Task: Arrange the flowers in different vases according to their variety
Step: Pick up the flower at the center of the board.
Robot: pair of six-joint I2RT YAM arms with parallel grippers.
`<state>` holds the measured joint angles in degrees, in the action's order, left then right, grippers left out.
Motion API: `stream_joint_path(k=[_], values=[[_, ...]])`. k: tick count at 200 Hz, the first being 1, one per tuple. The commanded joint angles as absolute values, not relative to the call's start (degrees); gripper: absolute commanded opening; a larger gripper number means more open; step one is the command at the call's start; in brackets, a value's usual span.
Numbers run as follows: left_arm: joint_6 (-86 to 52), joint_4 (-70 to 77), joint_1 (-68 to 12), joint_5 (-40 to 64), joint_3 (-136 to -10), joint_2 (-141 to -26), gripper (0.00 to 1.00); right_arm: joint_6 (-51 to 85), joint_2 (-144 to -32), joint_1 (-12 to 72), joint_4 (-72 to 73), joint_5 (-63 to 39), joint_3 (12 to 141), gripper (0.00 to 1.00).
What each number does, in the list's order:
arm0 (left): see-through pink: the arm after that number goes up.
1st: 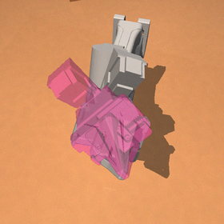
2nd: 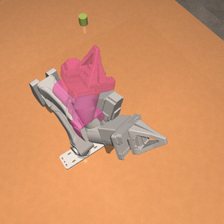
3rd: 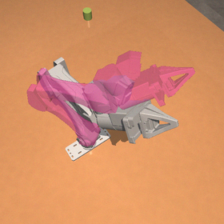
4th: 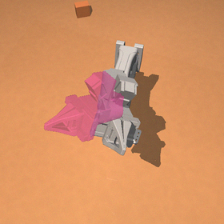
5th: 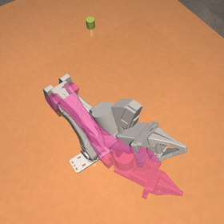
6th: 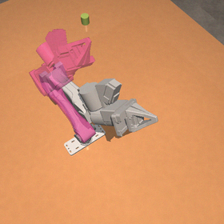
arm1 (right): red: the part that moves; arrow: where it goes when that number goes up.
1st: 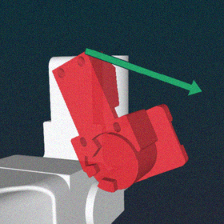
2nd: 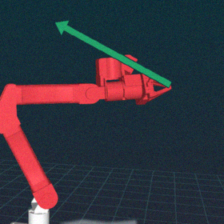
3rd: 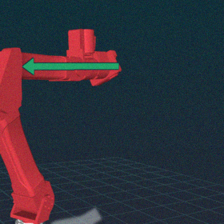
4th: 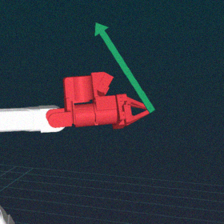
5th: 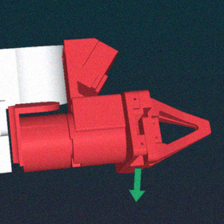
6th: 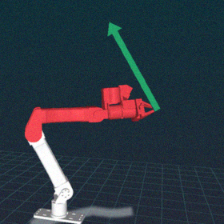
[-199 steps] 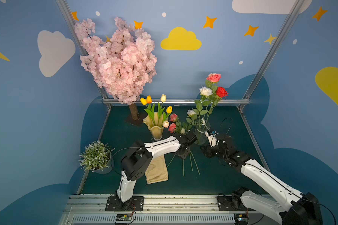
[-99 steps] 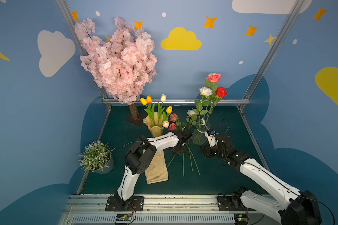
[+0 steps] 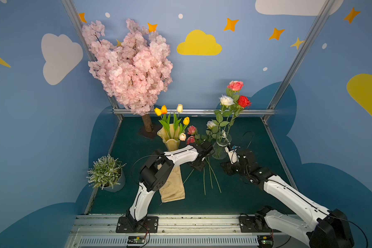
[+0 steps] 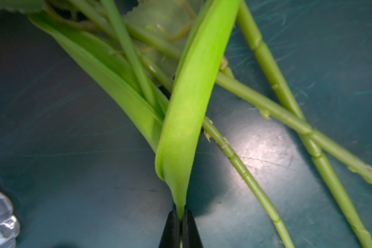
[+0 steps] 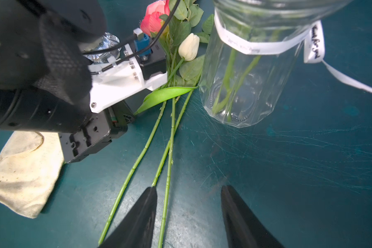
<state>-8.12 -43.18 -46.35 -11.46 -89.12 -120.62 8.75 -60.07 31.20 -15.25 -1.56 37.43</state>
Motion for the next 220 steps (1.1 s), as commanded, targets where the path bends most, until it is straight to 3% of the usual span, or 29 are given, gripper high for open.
stream_joint_path(k=[1,91,180,220], values=[[-8.0,-44.5,-48.1,-14.0,-89.9,-115.4,0.03,8.9,-60.0,31.1,-14.2,-1.8,37.3,0.53],[-12.0,-47.5,-54.2,-22.6,-92.2,-102.9,0.02,9.0,-59.0,31.1,-14.0,-1.2,36.6,0.53],[-7.1,-33.9,-57.4,-15.8,-89.9,-81.5,0.03,9.0,-59.3,31.0,-13.5,-1.3,36.3,0.53],[-0.7,-31.7,-56.0,-18.5,-97.8,-77.2,0.03,9.0,-60.0,31.1,-12.9,-1.6,36.1,0.53]])
